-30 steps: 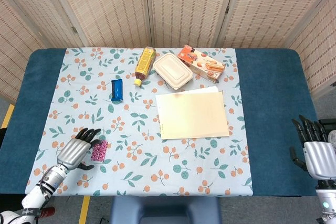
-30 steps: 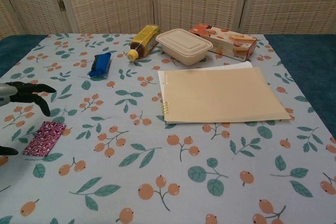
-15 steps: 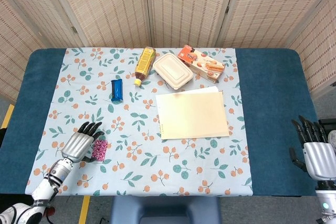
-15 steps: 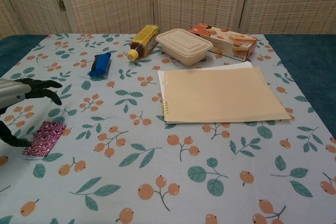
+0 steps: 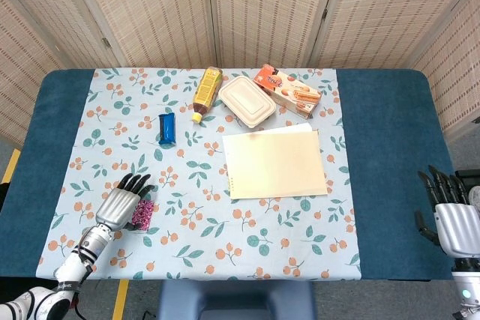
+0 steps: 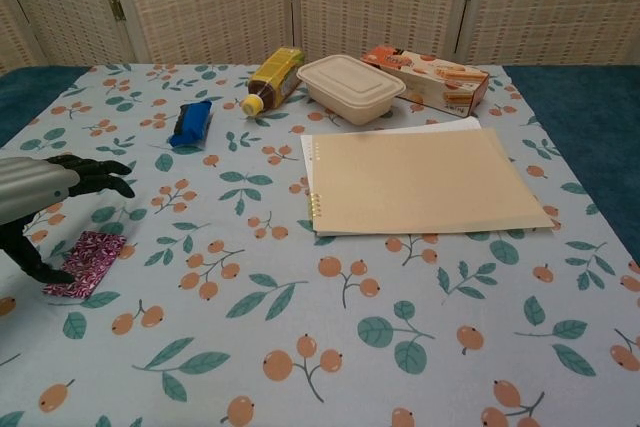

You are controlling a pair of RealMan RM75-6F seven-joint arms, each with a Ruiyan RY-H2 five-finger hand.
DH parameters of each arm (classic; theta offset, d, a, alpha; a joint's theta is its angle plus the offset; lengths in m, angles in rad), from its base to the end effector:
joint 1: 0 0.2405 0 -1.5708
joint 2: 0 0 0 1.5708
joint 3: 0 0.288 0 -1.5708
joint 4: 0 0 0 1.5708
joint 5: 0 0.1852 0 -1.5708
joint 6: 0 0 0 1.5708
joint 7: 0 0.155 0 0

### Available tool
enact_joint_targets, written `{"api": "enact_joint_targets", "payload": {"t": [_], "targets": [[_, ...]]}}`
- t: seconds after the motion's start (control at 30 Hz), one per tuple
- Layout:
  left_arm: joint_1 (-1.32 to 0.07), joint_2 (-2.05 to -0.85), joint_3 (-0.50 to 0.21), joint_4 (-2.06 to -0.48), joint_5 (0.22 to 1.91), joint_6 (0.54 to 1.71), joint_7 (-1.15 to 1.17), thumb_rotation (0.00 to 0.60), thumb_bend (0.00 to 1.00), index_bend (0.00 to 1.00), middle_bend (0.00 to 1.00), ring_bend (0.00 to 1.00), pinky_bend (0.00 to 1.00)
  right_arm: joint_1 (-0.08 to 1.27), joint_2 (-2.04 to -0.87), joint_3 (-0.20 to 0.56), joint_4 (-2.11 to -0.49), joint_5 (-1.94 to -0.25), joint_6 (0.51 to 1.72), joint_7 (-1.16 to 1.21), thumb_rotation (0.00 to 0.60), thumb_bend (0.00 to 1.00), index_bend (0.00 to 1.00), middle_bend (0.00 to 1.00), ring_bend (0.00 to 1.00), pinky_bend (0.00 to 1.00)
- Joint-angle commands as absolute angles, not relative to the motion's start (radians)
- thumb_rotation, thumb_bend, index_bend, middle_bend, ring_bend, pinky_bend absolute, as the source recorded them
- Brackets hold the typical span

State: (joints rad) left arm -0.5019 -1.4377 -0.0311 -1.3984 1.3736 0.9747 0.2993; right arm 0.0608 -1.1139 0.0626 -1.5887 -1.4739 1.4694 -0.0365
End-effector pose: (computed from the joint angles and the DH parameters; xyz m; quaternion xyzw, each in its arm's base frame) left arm -0.2781 0.3054 0.0307 -0.7861 -0.3357 -0.2652 0.4461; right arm -0.3422 -0.1869 0.2010 0.5927 -0.3823 0.3588 0.6114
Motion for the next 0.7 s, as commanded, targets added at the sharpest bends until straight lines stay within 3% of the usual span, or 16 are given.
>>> {"api": "enact_joint_targets", "payload": {"t": [0.03,0.7], "targets": [[-0.509,-1.449,-0.031,-1.391,1.358,0.966,0.321,0.6,0.17,0.16,0.04,0.0,0.0,0.059,-1.114,0.062,-1.586,-1.473,1.47,-0.034,0.6,0.5,0.0,0.0,0.0,0.0],[-0.574,-1.525,-0.088,-1.284,1.257,0.921,0.375,0.6,0.17,0.16,0.04,0.0,0.0,0.053,-1.117,0.062,-1.575,-1.465,1.471,-0.021,0.6,0.5,0.0,0.0,0.0,0.0]]}}
